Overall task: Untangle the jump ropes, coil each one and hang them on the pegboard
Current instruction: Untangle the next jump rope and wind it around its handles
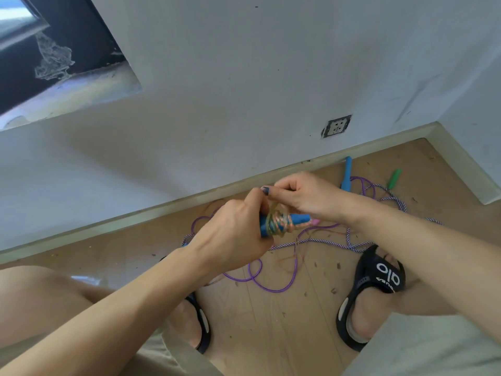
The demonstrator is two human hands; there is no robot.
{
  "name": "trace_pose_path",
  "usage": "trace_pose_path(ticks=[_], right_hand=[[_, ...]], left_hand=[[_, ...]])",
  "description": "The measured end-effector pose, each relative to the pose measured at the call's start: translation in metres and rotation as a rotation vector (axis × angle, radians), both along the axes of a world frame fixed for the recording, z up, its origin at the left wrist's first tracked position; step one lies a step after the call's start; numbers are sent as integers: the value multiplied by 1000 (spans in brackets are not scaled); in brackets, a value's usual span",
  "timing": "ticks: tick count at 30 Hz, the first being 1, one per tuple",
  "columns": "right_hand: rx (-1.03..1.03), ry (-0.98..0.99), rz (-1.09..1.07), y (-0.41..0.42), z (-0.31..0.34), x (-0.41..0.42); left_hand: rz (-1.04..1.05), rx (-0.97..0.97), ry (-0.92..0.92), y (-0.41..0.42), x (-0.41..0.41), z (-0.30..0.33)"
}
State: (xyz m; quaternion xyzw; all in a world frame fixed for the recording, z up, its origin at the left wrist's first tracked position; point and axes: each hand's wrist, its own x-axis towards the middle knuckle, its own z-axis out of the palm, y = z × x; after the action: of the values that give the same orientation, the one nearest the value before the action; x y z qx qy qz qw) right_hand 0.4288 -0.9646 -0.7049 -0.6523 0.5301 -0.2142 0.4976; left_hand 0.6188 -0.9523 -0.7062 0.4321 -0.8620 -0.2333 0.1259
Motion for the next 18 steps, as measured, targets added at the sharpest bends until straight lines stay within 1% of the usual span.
trace_pose_path(ticks=[2,3,5,6,8,11,12,13,15,18], right_hand=[[113,-77,-20,8,-5,1],[142,-75,-29,12,-10,2],[213,-10,-50,18,-21,7],[260,21,-75,21,-27,10],[349,-23,-182,25,-33,21],[353,-76,-232,31,-30,27],[345,-117,-241,33,-27,27],[374,-214,-264,34,-25,27],[500,-430,-295,36,-19,26],[672,-699,-255,36,-15,27]], left_hand=[[21,-4,67,-2,2,6],[17,12,103,-2,3,9],[-8,74,169,0,5,13],[-25,100,180,2,6,14],[-44,113,174,4,6,14],[3,117,164,-2,8,10],[38,119,165,-6,9,8],[73,126,169,-10,10,8],[129,137,171,-15,12,6],[171,105,133,-19,13,1]])
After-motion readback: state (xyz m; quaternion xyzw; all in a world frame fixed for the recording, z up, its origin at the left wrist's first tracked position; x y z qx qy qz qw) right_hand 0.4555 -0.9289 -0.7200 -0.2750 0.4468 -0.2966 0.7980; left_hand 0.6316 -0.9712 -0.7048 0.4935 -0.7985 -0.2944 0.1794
